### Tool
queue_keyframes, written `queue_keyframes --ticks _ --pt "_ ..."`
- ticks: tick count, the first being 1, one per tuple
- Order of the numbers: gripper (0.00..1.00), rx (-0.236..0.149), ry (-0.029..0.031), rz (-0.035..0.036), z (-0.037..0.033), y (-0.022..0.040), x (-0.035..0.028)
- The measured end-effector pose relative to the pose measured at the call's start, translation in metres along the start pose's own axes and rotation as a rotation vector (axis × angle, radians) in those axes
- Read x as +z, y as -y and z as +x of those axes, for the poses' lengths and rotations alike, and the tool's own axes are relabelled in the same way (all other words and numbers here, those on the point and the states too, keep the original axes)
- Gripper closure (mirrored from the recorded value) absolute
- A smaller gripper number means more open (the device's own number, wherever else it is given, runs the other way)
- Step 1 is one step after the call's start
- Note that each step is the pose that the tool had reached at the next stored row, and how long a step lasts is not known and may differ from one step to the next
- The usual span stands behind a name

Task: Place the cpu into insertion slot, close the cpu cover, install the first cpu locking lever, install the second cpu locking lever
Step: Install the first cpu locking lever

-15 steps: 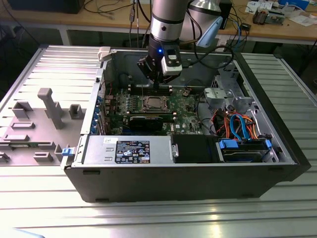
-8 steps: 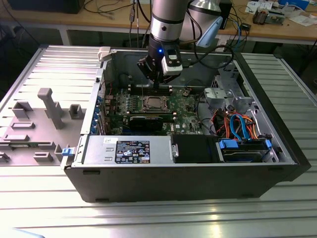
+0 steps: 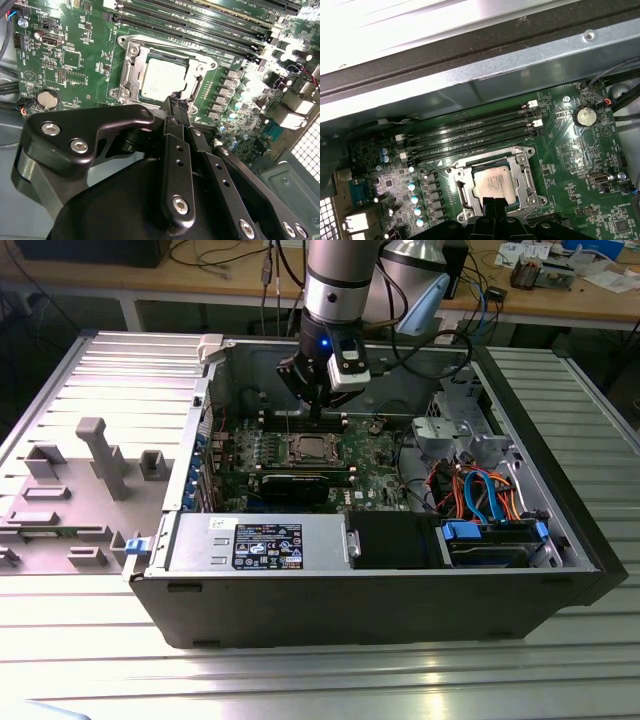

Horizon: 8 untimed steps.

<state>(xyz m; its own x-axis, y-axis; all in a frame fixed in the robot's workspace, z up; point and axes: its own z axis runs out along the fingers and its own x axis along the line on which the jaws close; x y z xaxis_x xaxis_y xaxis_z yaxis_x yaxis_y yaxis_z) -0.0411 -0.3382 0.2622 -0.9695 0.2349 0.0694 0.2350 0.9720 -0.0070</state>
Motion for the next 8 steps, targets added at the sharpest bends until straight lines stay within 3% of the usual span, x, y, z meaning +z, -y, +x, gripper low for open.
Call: queue_keyframes --ticks 8 --pt "0.89 -0.041 -0.0001 0.0014 0.0000 0.0000 0.0000"
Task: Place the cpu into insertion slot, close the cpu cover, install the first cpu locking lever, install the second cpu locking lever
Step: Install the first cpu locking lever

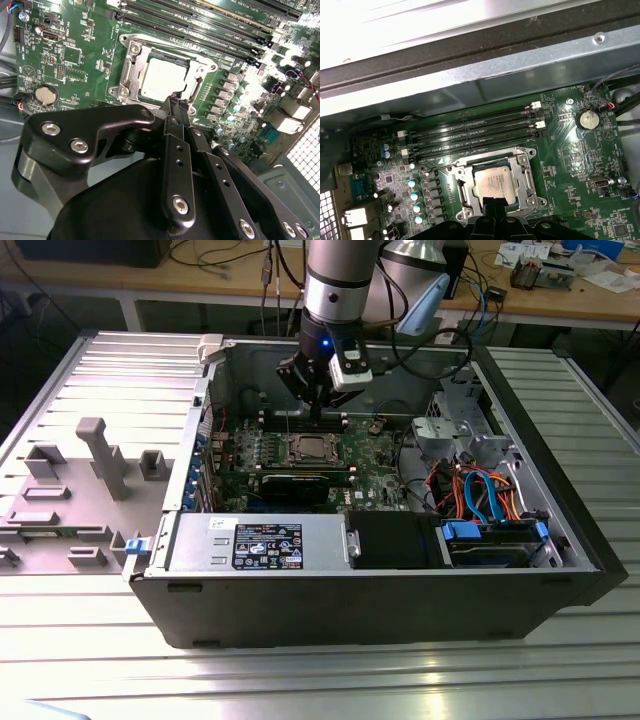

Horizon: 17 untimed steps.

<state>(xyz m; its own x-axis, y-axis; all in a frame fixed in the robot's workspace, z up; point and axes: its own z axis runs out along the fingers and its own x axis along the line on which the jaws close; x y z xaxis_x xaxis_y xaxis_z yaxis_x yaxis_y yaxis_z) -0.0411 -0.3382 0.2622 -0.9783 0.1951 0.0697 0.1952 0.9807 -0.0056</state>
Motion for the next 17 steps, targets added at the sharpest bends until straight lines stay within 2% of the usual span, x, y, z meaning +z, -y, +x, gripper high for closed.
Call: queue_keyframes --ticks 7,17 --pt "0.89 -0.056 0.0002 0.0036 -0.0006 -0.0001 -0.0001" --pt "0.89 -0.104 0.0005 0.0070 -0.0008 -0.0002 -0.0001"
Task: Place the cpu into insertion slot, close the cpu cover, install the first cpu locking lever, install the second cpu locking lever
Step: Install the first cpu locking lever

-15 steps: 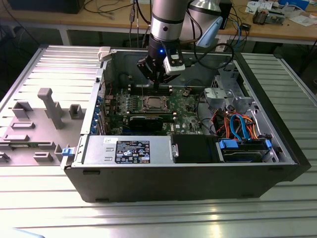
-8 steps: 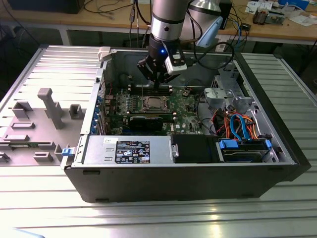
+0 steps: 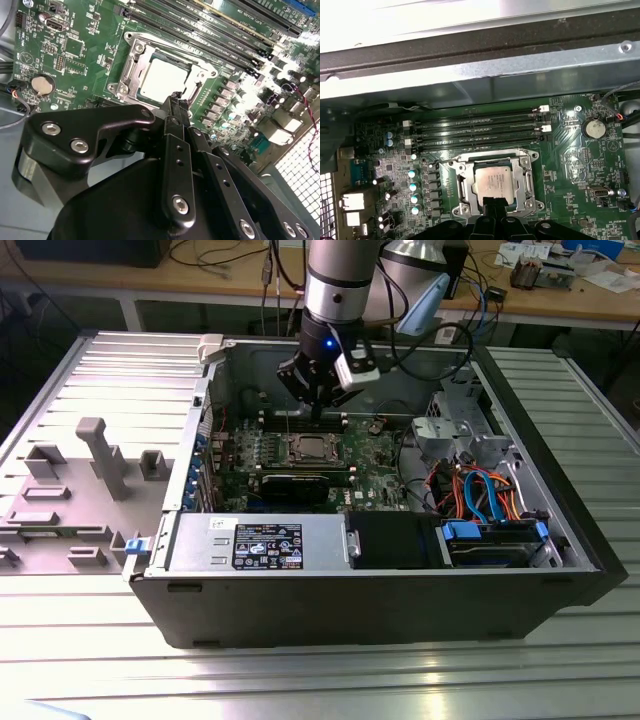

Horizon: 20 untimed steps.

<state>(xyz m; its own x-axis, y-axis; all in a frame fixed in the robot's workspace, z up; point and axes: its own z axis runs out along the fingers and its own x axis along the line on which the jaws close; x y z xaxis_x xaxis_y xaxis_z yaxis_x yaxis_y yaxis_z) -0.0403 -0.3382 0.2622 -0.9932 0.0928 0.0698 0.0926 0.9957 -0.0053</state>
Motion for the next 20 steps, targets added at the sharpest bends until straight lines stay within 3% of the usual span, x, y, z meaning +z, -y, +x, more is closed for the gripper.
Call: queue_keyframes --ticks 14,16,19,20 --pt "0.89 -0.094 0.0005 0.0055 0.0000 0.0000 0.0000" --pt "0.89 -0.103 0.0002 0.0001 0.0001 0.0000 0.0000" --pt "0.89 -0.114 -0.0004 -0.0149 0.0000 0.0000 0.0000" --pt "0.89 -0.127 -0.0005 -0.0145 0.0000 0.0000 0.0000"
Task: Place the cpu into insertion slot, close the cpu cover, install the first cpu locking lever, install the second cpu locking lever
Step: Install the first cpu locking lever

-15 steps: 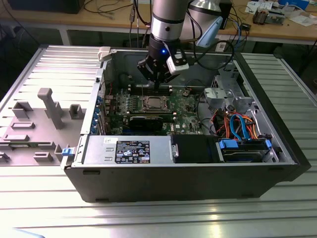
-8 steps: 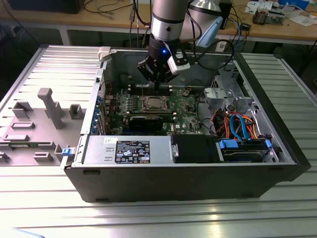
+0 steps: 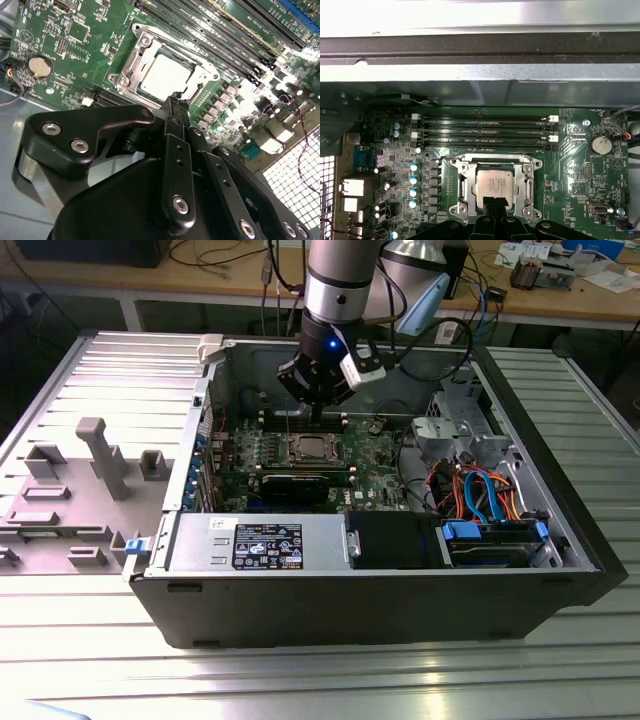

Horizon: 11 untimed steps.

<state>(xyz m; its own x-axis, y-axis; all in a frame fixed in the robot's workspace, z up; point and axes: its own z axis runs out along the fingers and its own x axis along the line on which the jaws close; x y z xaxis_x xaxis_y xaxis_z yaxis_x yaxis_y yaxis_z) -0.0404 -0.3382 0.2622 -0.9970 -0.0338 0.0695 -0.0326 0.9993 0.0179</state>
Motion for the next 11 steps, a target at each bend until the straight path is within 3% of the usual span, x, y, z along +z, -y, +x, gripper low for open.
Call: queue_keyframes --ticks 1,5,6,7,8,11 --pt "0.89 -0.016 -0.0003 0.0012 0.0000 0.0001 0.0000" --pt "0.89 -0.021 0.0002 0.0016 0.0000 0.0000 0.0000" --pt "0.89 -0.022 0.0256 0.0030 0.0000 0.0000 0.0003" --pt "0.89 -0.022 0.0427 0.0038 0.0000 0.0000 0.0005" --pt "0.89 -0.022 0.0692 0.0048 -0.0001 0.0000 0.0008" --pt "0.89 -0.023 0.0786 0.0054 0.0000 0.0001 0.0007"
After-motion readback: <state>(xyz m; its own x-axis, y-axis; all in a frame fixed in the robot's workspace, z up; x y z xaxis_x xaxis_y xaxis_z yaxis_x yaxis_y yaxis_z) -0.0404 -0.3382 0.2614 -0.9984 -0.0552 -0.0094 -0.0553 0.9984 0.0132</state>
